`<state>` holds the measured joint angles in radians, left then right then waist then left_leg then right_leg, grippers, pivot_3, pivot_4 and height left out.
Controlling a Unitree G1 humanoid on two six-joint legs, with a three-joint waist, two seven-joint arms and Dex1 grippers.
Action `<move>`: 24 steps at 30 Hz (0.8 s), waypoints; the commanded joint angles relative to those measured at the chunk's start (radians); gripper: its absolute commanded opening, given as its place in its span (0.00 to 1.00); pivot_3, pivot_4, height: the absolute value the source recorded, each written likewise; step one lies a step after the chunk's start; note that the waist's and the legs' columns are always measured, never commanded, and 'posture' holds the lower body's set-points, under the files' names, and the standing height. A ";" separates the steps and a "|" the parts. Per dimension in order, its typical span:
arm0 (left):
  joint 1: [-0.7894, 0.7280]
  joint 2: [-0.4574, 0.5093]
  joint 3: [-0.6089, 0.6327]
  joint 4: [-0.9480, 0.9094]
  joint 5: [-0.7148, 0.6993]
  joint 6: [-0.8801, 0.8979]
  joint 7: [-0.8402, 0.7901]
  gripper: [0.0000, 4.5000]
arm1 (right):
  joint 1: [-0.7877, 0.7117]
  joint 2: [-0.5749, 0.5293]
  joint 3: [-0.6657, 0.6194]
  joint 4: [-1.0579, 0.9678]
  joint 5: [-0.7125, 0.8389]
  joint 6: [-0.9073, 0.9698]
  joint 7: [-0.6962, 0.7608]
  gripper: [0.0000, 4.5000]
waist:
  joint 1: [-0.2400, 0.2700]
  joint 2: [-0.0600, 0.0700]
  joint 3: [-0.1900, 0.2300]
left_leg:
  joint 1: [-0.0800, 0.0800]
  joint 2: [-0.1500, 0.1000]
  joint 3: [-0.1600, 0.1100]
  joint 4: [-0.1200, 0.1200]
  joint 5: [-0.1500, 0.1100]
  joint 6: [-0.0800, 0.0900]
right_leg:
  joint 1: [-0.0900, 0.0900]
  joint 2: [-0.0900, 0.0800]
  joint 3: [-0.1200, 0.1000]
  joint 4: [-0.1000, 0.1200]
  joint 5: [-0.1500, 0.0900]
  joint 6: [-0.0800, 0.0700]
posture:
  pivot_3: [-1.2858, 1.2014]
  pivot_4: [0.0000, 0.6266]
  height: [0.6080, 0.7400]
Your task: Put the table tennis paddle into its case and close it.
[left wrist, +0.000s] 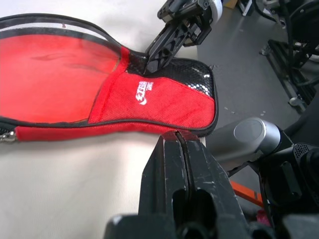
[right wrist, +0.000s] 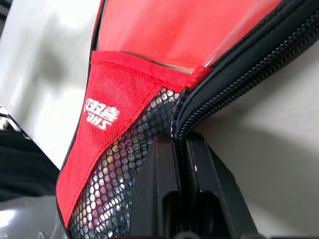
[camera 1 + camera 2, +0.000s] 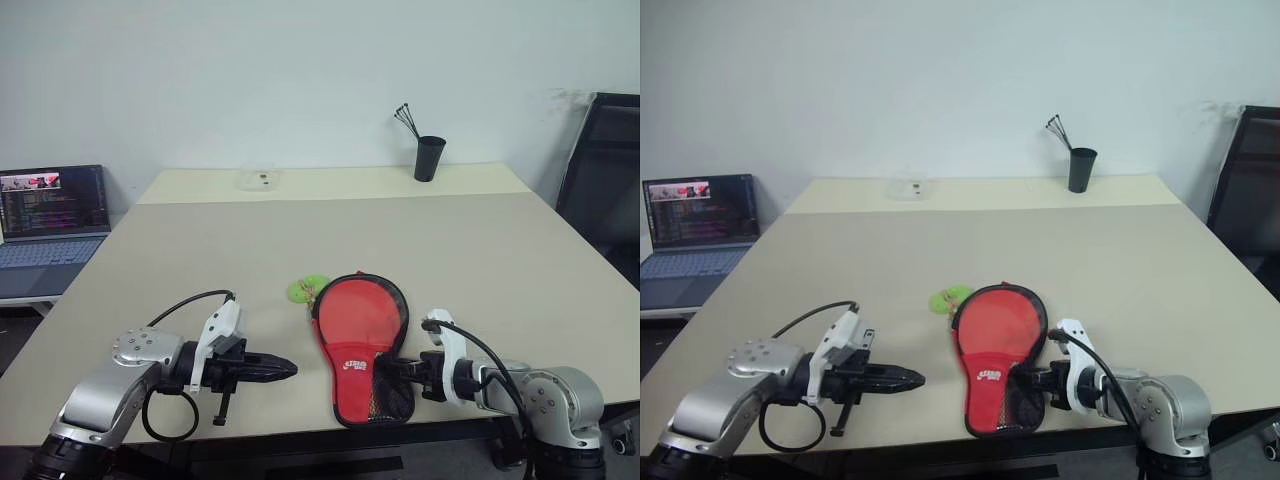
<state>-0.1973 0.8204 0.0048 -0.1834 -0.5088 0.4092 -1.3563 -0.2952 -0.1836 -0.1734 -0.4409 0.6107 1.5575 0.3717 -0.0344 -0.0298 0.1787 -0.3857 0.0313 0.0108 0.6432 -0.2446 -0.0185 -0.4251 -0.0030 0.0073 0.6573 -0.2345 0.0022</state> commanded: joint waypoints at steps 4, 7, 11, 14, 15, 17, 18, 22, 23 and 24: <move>-0.014 -0.002 0.011 0.001 0.000 -0.020 0.015 0.00 | 0.003 0.058 -0.030 -0.035 0.005 0.040 -0.044 0.12 | -0.002 0.000 0.000 | 0.000 0.000 0.000 0.000 0.000 0.000 | 0.000 0.000 0.000 0.000 0.000 0.000 | 0.52 0.24 1.00; -0.016 -0.009 0.021 0.013 0.007 -0.025 0.042 0.00 | 0.034 -0.001 -0.001 -0.074 0.006 0.025 -0.037 0.32 | 0.000 0.000 0.000 | 0.000 0.000 0.000 0.000 0.000 0.000 | 0.000 0.000 0.000 0.000 0.000 0.000 | 0.52 0.24 1.00; -0.040 -0.038 0.041 0.049 0.013 -0.018 0.111 0.00 | 0.119 -0.267 0.129 -0.158 -0.007 -0.131 0.084 0.61 | 0.009 0.000 0.000 | 0.000 0.000 -0.002 0.000 0.000 0.000 | 0.001 -0.002 -0.002 -0.002 0.000 0.001 | 0.52 0.24 1.00; -0.056 -0.050 0.051 0.073 0.013 -0.016 0.146 0.00 | 0.153 -0.395 0.150 -0.171 0.003 -0.224 0.160 0.82 | 0.012 -0.002 -0.001 | -0.003 0.000 -0.003 0.001 0.000 0.000 | 0.005 -0.006 -0.008 -0.009 0.000 0.002 | 0.52 0.24 1.00; -0.064 -0.055 0.056 0.085 0.013 -0.011 0.159 0.00 | 0.156 -0.438 0.148 -0.171 0.006 -0.258 0.192 0.90 | 0.012 -0.002 -0.001 | -0.004 0.000 -0.004 0.001 0.000 0.000 | 0.005 -0.007 -0.009 -0.011 0.000 0.003 | 0.52 0.24 1.00; -0.078 -0.062 0.064 0.103 0.013 -0.004 0.181 0.00 | 0.157 -0.495 0.136 -0.165 0.013 -0.312 0.239 0.99 | 0.012 -0.002 -0.001 | -0.007 -0.002 -0.005 0.002 0.000 0.000 | 0.005 -0.009 -0.014 -0.012 0.001 0.005 | 0.52 0.24 1.00; -0.085 -0.067 0.067 0.111 0.014 -0.002 0.192 0.00 | 0.154 -0.511 0.125 -0.161 0.020 -0.337 0.257 0.99 | 0.012 -0.002 -0.001 | -0.008 -0.003 -0.005 0.002 0.000 0.000 | 0.005 -0.010 -0.014 -0.012 0.002 0.005 | 0.52 0.24 1.00; -0.156 -0.108 0.079 0.180 0.042 -0.018 0.284 0.00 | 0.053 -0.447 0.057 -0.119 0.073 -0.422 0.263 0.99 | 0.011 -0.003 0.000 | -0.010 -0.003 -0.006 0.003 0.000 0.000 | 0.004 -0.010 -0.016 -0.012 0.002 0.006 | 0.52 0.24 1.00; -0.168 -0.116 0.081 0.192 0.047 -0.021 0.300 0.00 | 0.038 -0.435 0.058 -0.110 0.074 -0.429 0.258 0.99 | 0.010 -0.003 0.000 | -0.010 -0.003 -0.006 0.003 0.000 0.000 | 0.004 -0.009 -0.017 -0.011 0.002 0.006 | 0.52 0.24 1.00; -0.180 -0.123 0.079 0.206 0.060 -0.030 0.318 0.00 | 0.022 -0.422 0.062 -0.101 0.073 -0.432 0.250 0.99 | 0.010 -0.003 0.000 | -0.010 -0.003 -0.007 0.003 0.000 0.000 | 0.004 -0.008 -0.017 -0.011 0.003 0.006 | 0.52 0.24 1.00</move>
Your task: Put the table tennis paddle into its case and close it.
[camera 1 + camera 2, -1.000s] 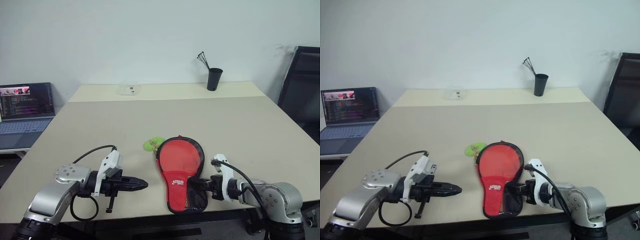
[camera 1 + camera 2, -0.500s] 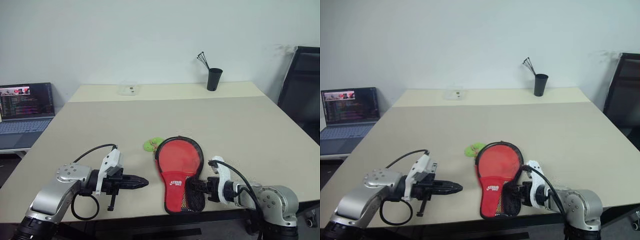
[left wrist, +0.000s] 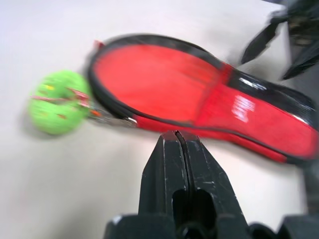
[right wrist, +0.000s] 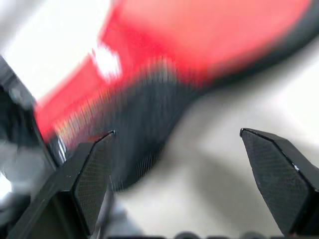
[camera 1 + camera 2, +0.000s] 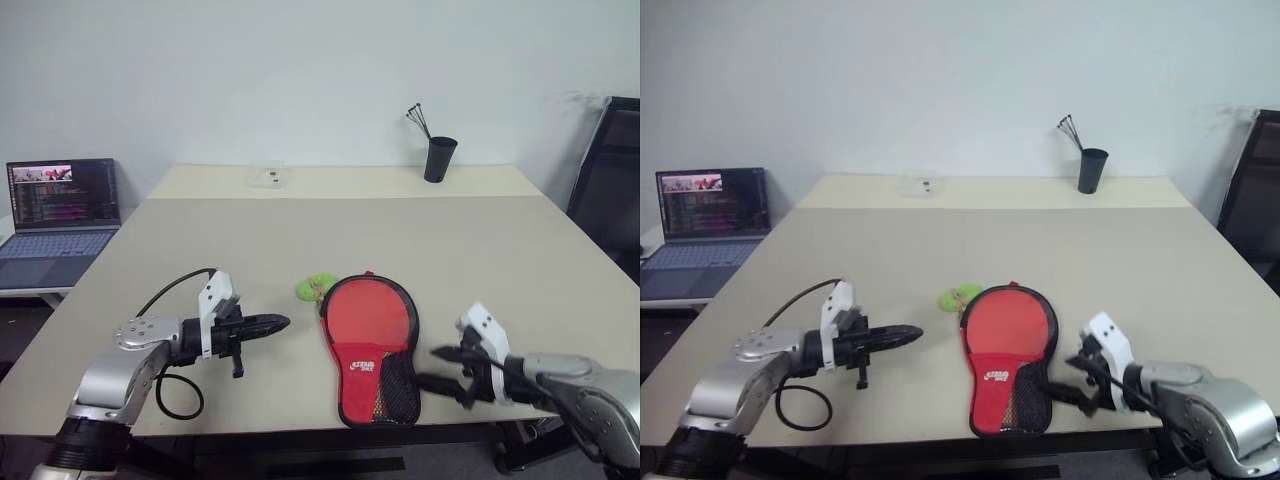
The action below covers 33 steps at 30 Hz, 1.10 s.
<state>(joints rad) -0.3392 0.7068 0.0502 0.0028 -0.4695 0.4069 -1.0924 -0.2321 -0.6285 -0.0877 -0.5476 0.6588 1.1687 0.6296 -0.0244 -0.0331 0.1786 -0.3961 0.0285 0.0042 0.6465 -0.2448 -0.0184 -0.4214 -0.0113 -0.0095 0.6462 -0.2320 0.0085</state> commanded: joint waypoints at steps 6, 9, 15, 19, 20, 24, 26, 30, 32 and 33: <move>-0.141 -0.061 0.004 0.147 0.117 -0.060 0.176 0.35 | -0.147 0.135 0.069 0.087 -0.029 -0.106 -0.068 1.00 | -0.001 0.000 0.000 | -0.002 0.001 -0.002 -0.001 0.000 0.000 | -0.001 0.004 0.000 0.000 0.000 -0.001 | 0.52 0.24 1.00; -0.205 -0.094 -0.025 0.253 0.184 -0.054 0.249 0.59 | -0.176 0.183 0.124 0.119 -0.053 -0.137 -0.087 1.00 | 0.000 0.000 0.000 | -0.002 0.001 -0.002 -0.001 0.000 0.000 | -0.002 0.004 0.000 0.001 0.000 -0.001 | 0.52 0.24 1.00; -0.343 -0.184 -0.060 0.465 0.247 -0.042 0.298 1.00 | -0.206 0.242 0.197 0.159 -0.094 -0.181 -0.099 1.00 | 0.001 0.000 0.000 | -0.002 0.000 -0.002 0.000 0.000 0.000 | -0.001 0.003 0.000 0.001 0.000 -0.001 | 0.52 0.24 1.00; -0.441 -0.237 -0.104 0.632 0.285 -0.068 0.259 1.00 | -0.207 0.259 0.218 0.170 -0.110 -0.199 -0.105 1.00 | 0.002 0.000 0.000 | -0.003 0.000 -0.002 0.000 0.000 0.000 | -0.001 0.003 -0.001 0.001 0.000 -0.001 | 0.52 0.24 1.00; -0.462 -0.248 -0.108 0.671 0.294 -0.081 0.254 1.00 | -0.207 0.261 0.221 0.170 -0.113 -0.200 -0.106 1.00 | 0.002 0.000 0.000 | -0.003 -0.001 -0.002 0.000 0.000 0.000 | -0.001 0.003 -0.001 0.001 0.000 -0.001 | 0.52 0.24 1.00; -0.548 -0.289 -0.129 0.838 0.342 -0.144 0.251 1.00 | -0.200 0.273 0.226 0.167 -0.118 -0.203 -0.116 1.00 | 0.002 0.000 0.000 | -0.003 -0.002 -0.002 0.000 0.000 0.000 | -0.001 0.003 -0.001 0.002 0.000 -0.001 | 0.52 0.24 1.00; -0.585 -0.309 -0.131 0.914 0.362 -0.175 0.259 1.00 | -0.194 0.277 0.228 0.163 -0.124 -0.204 -0.119 1.00 | 0.002 0.000 0.000 | -0.003 -0.001 -0.002 0.000 0.000 0.000 | -0.001 0.003 -0.001 0.001 0.000 -0.001 | 0.52 0.24 1.00; -0.626 -0.339 -0.142 1.012 0.403 -0.223 0.253 1.00 | -0.183 0.287 0.227 0.151 -0.127 -0.199 -0.131 1.00 | 0.002 0.000 0.000 | -0.002 -0.001 -0.002 0.000 0.000 0.000 | -0.001 0.003 -0.001 0.002 0.000 -0.001 | 0.52 0.24 1.00; -0.632 -0.350 -0.142 1.039 0.416 -0.240 0.250 1.00 | -0.177 0.290 0.228 0.145 -0.128 -0.198 -0.137 1.00 | 0.002 0.000 0.000 | -0.002 -0.001 -0.002 0.000 0.000 0.000 | -0.001 0.003 -0.001 0.002 0.000 -0.001 | 0.52 0.24 1.00; -0.631 -0.354 -0.142 1.047 0.421 -0.248 0.250 1.00 | -0.175 0.291 0.227 0.142 -0.128 -0.197 -0.141 1.00 | 0.002 -0.001 -0.001 | -0.002 -0.001 -0.002 0.000 0.000 0.000 | -0.001 0.003 -0.001 0.002 0.000 -0.001 | 0.52 0.24 1.00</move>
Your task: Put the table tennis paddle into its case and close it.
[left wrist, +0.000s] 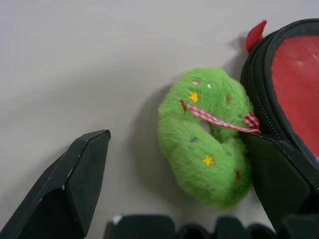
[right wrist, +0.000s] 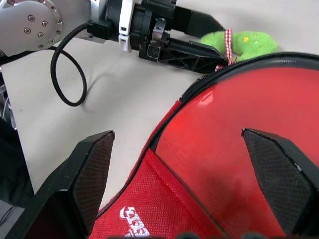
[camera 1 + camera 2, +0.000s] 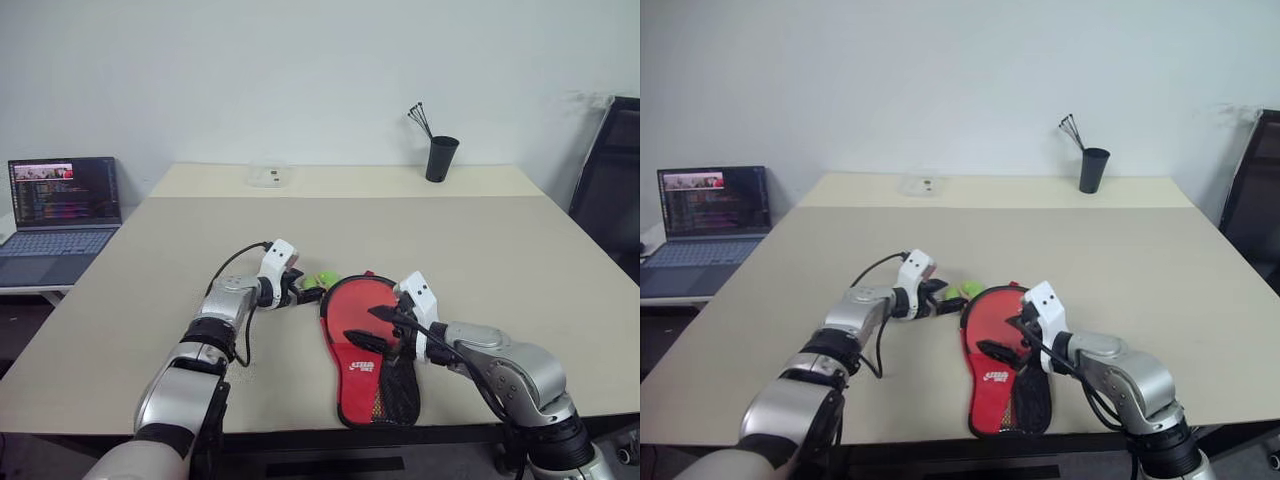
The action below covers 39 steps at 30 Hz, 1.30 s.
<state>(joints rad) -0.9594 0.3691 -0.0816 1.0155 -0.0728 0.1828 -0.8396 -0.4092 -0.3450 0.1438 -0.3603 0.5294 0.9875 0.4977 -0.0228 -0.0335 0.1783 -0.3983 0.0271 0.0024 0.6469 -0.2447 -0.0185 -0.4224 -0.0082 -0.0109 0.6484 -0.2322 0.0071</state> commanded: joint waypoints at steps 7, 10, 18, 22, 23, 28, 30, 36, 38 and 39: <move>0.012 -0.024 -0.006 0.037 0.041 -0.045 -0.019 0.56 | 0.001 0.018 -0.004 -0.038 -0.019 -0.030 -0.045 1.00 | 0.002 -0.001 -0.001 | 0.001 0.000 0.000 0.001 0.000 0.000 | 0.001 -0.001 0.000 0.001 0.000 0.000 | 0.52 0.24 1.00; 0.020 -0.028 -0.003 0.031 0.043 -0.044 -0.018 0.30 | -0.023 0.047 0.000 0.013 -0.058 -0.060 -0.081 1.00 | 0.000 -0.001 -0.001 | 0.001 0.000 0.000 0.001 0.000 0.000 | 0.001 -0.001 0.000 0.002 0.000 0.000 | 0.52 0.24 1.00; 0.042 -0.029 -0.007 -0.005 0.047 -0.038 -0.026 0.01 | -0.049 0.114 0.083 0.189 -0.192 -0.157 -0.126 1.00 | -0.002 -0.001 -0.002 | 0.005 0.000 0.001 0.002 0.000 0.000 | 0.002 0.000 0.000 0.006 0.000 0.000 | 0.52 0.24 1.00; 0.032 -0.021 -0.011 0.002 0.059 -0.048 -0.021 0.01 | -0.021 0.114 0.113 0.252 -0.266 -0.175 -0.157 1.00 | -0.002 -0.002 -0.004 | 0.005 0.000 0.002 0.002 0.000 0.000 | 0.002 0.000 0.001 0.006 0.000 0.000 | 0.52 0.24 1.00; 0.021 -0.018 -0.013 0.014 0.065 -0.057 -0.016 0.01 | -0.010 0.111 0.114 0.252 -0.275 -0.176 -0.157 1.00 | -0.002 -0.003 -0.005 | 0.005 0.000 0.002 0.002 0.000 0.000 | 0.002 -0.001 0.001 0.006 0.000 0.000 | 0.52 0.24 1.00; -0.106 -0.019 -0.057 0.151 0.156 -0.167 0.078 0.01 | 0.051 0.093 0.134 0.218 -0.294 -0.158 -0.143 1.00 | -0.001 -0.007 -0.008 | 0.007 0.000 0.002 0.002 0.000 0.000 | 0.003 0.000 0.001 0.007 0.000 0.000 | 0.52 0.24 1.00; -0.158 -0.029 -0.076 0.210 0.197 -0.203 0.130 0.01 | 0.063 0.098 0.138 0.206 -0.296 -0.151 -0.143 1.00 | -0.001 -0.008 -0.009 | 0.008 0.000 0.002 0.003 0.000 0.000 | 0.003 0.000 0.001 0.008 0.000 0.000 | 0.52 0.24 1.00; -0.255 -0.082 -0.130 0.299 0.308 -0.274 0.244 0.01 | 0.095 0.108 0.150 0.170 -0.301 -0.121 -0.146 1.00 | -0.003 -0.008 -0.009 | 0.008 0.000 0.002 0.003 0.000 0.000 | 0.003 0.001 0.001 0.009 0.000 0.000 | 0.52 0.24 1.00; -0.282 -0.115 -0.148 0.317 0.344 -0.281 0.289 0.01 | 0.117 0.107 0.157 0.152 -0.302 -0.104 -0.144 1.00 | -0.003 -0.008 -0.009 | 0.007 0.000 0.002 0.002 0.000 0.000 | 0.003 0.001 0.000 0.008 0.000 0.000 | 0.52 0.24 1.00; -0.292 -0.131 -0.157 0.324 0.360 -0.288 0.303 0.01 | 0.128 0.109 0.159 0.144 -0.304 -0.098 -0.146 1.00 | -0.002 -0.008 -0.009 | 0.007 0.000 0.002 0.002 0.000 0.000 | 0.003 0.000 0.001 0.008 0.000 0.000 | 0.52 0.24 1.00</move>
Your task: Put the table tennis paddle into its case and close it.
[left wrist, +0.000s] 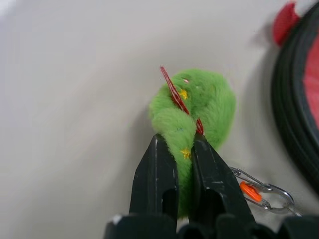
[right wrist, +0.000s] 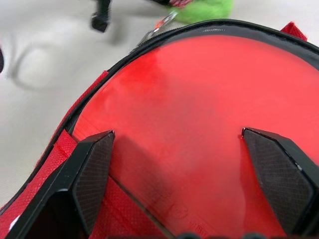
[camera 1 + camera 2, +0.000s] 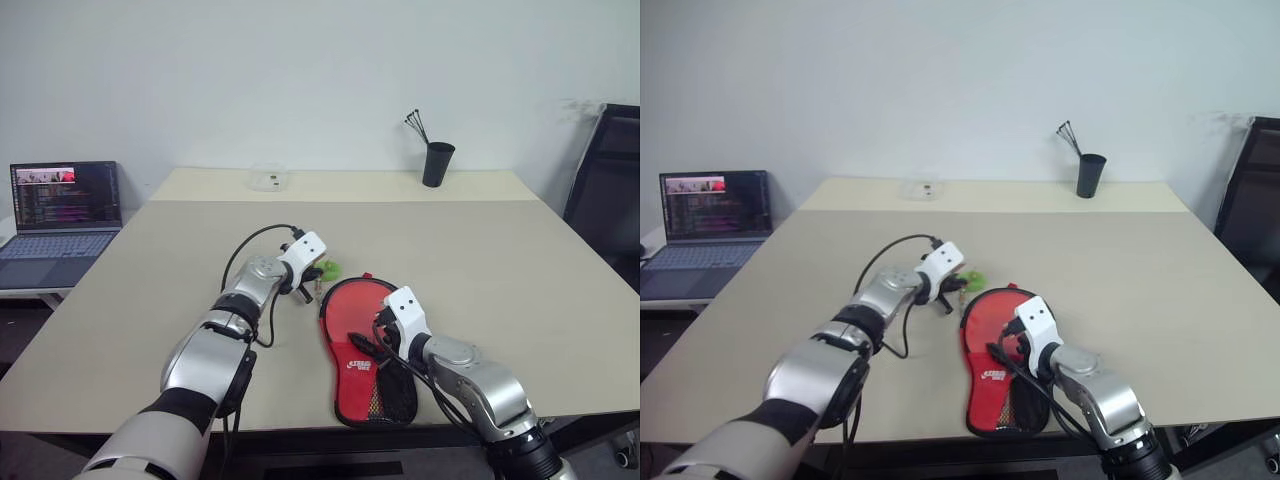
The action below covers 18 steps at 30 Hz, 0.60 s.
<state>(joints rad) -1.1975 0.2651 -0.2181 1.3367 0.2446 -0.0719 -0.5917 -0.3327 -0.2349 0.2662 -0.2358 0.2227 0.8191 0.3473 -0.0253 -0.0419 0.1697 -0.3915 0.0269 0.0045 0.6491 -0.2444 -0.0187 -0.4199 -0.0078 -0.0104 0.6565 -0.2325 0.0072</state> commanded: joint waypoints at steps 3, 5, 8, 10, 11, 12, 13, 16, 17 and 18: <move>-0.070 -0.061 -0.041 0.013 0.083 -0.057 0.076 0.01 | 0.076 0.008 0.044 -0.002 -0.006 0.085 -0.006 1.00 | 0.000 0.000 0.000 | 0.000 0.000 0.000 0.000 0.000 0.000 | 0.000 0.000 0.000 -0.001 0.000 0.000 | 0.52 0.24 1.00; -0.078 -0.085 -0.057 0.017 0.112 -0.076 0.093 0.01 | 0.094 0.017 0.049 -0.022 -0.011 0.100 -0.018 1.00 | 0.000 0.000 0.000 | 0.000 0.000 0.000 0.000 0.000 0.000 | 0.000 0.000 0.000 -0.001 0.000 0.000 | 0.52 0.24 1.00; -0.087 -0.121 -0.096 0.023 0.167 -0.110 0.127 0.01 | 0.125 0.024 0.056 -0.055 -0.011 0.123 -0.034 1.00 | 0.001 0.000 0.000 | 0.000 0.000 0.000 -0.001 0.000 0.000 | 0.000 0.000 0.000 -0.001 0.000 0.000 | 0.52 0.24 1.00; -0.093 -0.145 -0.135 0.027 0.213 -0.142 0.155 0.01 | 0.149 0.029 0.065 -0.080 -0.011 0.139 -0.043 1.00 | 0.003 -0.001 0.000 | 0.000 0.000 0.000 -0.001 0.000 0.000 | 0.000 0.000 0.000 -0.001 0.000 0.000 | 0.52 0.24 1.00; -0.098 -0.159 -0.148 0.029 0.230 -0.156 0.171 0.01 | 0.161 0.032 0.069 -0.092 -0.010 0.146 -0.048 1.00 | 0.003 -0.001 0.000 | 0.000 0.000 0.000 -0.001 0.000 0.000 | 0.000 0.000 0.000 -0.001 0.000 0.000 | 0.52 0.24 1.00; -0.101 -0.167 -0.154 0.030 0.240 -0.166 0.181 0.01 | 0.169 0.035 0.073 -0.102 -0.010 0.153 -0.053 1.00 | 0.004 -0.001 -0.001 | 0.000 0.000 0.000 -0.001 0.000 0.000 | 0.000 -0.001 0.000 -0.001 0.000 0.000 | 0.52 0.24 1.00; -0.106 -0.179 -0.162 0.031 0.253 -0.175 0.195 0.01 | 0.178 0.038 0.076 -0.112 -0.009 0.159 -0.058 1.00 | 0.004 -0.001 -0.001 | 0.000 0.000 0.000 -0.001 0.000 0.000 | 0.000 -0.001 0.000 -0.001 0.000 0.000 | 0.52 0.24 1.00; -0.128 -0.215 -0.214 0.034 0.319 -0.220 0.257 0.01 | 0.210 0.045 0.090 -0.139 -0.009 0.174 -0.071 1.00 | 0.007 -0.001 -0.001 | 0.000 0.000 0.000 0.000 0.000 0.000 | 0.000 -0.001 0.000 -0.001 0.000 0.000 | 0.52 0.24 1.00; -0.137 -0.228 -0.232 0.035 0.340 -0.233 0.277 0.01 | 0.220 0.045 0.094 -0.147 -0.009 0.178 -0.074 1.00 | 0.008 -0.001 -0.001 | 0.000 0.000 0.000 -0.001 0.000 0.000 | 0.000 -0.001 0.000 -0.002 0.000 0.000 | 0.52 0.24 1.00; -0.144 -0.237 -0.249 0.037 0.359 -0.244 0.297 0.01 | 0.228 0.047 0.098 -0.155 -0.009 0.182 -0.078 1.00 | 0.009 -0.001 -0.001 | 0.000 0.000 0.000 -0.001 0.000 0.000 | 0.000 -0.001 0.000 -0.002 0.000 0.000 | 0.52 0.24 1.00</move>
<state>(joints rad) -1.2872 0.0520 -0.4473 1.3991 0.5746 -0.2674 -0.3390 -0.1638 -0.1862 0.3127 -0.4544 0.2092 0.9050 0.2721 -0.0162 -0.0429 0.1691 -0.3920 0.0267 0.0041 0.6485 -0.2445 -0.0188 -0.4195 -0.0088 -0.0109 0.6544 -0.2327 0.0074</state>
